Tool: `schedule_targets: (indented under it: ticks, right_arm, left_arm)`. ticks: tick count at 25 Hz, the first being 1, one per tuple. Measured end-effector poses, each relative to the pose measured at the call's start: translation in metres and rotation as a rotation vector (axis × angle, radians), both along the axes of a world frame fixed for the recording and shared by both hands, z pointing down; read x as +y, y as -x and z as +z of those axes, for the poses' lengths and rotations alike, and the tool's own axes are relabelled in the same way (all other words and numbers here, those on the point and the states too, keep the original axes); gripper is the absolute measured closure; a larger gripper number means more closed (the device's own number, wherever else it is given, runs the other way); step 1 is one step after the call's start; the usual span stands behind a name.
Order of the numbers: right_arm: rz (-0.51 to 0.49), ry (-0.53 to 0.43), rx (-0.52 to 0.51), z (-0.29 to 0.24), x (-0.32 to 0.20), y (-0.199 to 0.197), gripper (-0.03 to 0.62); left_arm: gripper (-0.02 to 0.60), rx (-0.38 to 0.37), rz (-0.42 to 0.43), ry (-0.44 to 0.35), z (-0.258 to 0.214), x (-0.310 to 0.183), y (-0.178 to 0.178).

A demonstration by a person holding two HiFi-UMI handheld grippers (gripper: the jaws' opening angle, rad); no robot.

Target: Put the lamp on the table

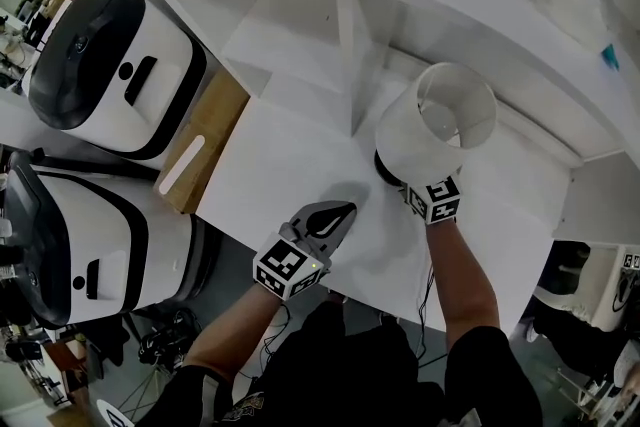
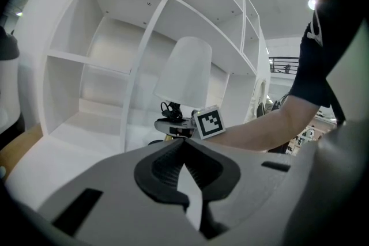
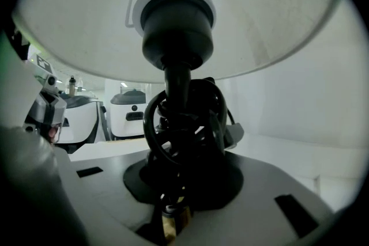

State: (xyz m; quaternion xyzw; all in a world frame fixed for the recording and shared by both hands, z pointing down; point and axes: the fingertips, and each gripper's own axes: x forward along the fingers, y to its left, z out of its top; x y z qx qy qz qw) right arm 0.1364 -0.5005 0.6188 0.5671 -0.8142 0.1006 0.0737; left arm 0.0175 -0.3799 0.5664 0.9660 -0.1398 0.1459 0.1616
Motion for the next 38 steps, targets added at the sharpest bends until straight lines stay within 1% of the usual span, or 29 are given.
schedule_targets:
  ticks: [3, 5, 12, 21, 25, 31, 32, 34, 35, 38]
  right_arm:
    - [0.019, 0.03, -0.011, 0.005, 0.005, -0.004, 0.498]
    - [0.024, 0.039, -0.001, 0.011, 0.011, -0.006, 0.479]
    - [0.048, 0.069, 0.008, 0.016, 0.032, -0.014, 0.442]
    - [0.064, 0.112, -0.014, 0.011, 0.067, -0.019, 0.442]
    - [0.049, 0.125, -0.058, 0.003, 0.086, -0.015, 0.442]
    - [0.023, 0.142, -0.133, -0.02, 0.119, -0.011, 0.444]
    - [0.016, 0.141, -0.147, -0.026, 0.125, -0.011, 0.451]
    - [-0.006, 0.137, -0.167, -0.038, 0.137, -0.008, 0.489]
    - [-0.021, 0.135, -0.168, -0.044, 0.143, -0.006, 0.533]
    - [-0.066, 0.134, -0.156, -0.062, 0.162, 0.0, 0.56]
  left_arm:
    - [0.574, 0.001, 0.005, -0.001, -0.002, 0.007, -0.002]
    - [0.574, 0.001, 0.004, -0.001, -0.002, 0.011, -0.003]
    - [0.574, 0.005, 0.011, 0.005, -0.003, 0.028, -0.011]
    - [0.574, 0.019, -0.012, 0.001, -0.01, 0.042, -0.022]
    - [0.574, 0.018, -0.021, 0.005, -0.012, 0.053, -0.027]
    - [0.574, 0.024, -0.061, 0.002, -0.02, 0.072, -0.031]
    - [0.574, 0.026, -0.069, -0.001, -0.023, 0.075, -0.032]
    - [0.574, 0.032, -0.091, -0.004, -0.028, 0.082, -0.031]
    - [0.574, 0.036, -0.104, -0.004, -0.03, 0.086, -0.031]
    - [0.574, 0.042, -0.135, -0.006, -0.037, 0.097, -0.031]
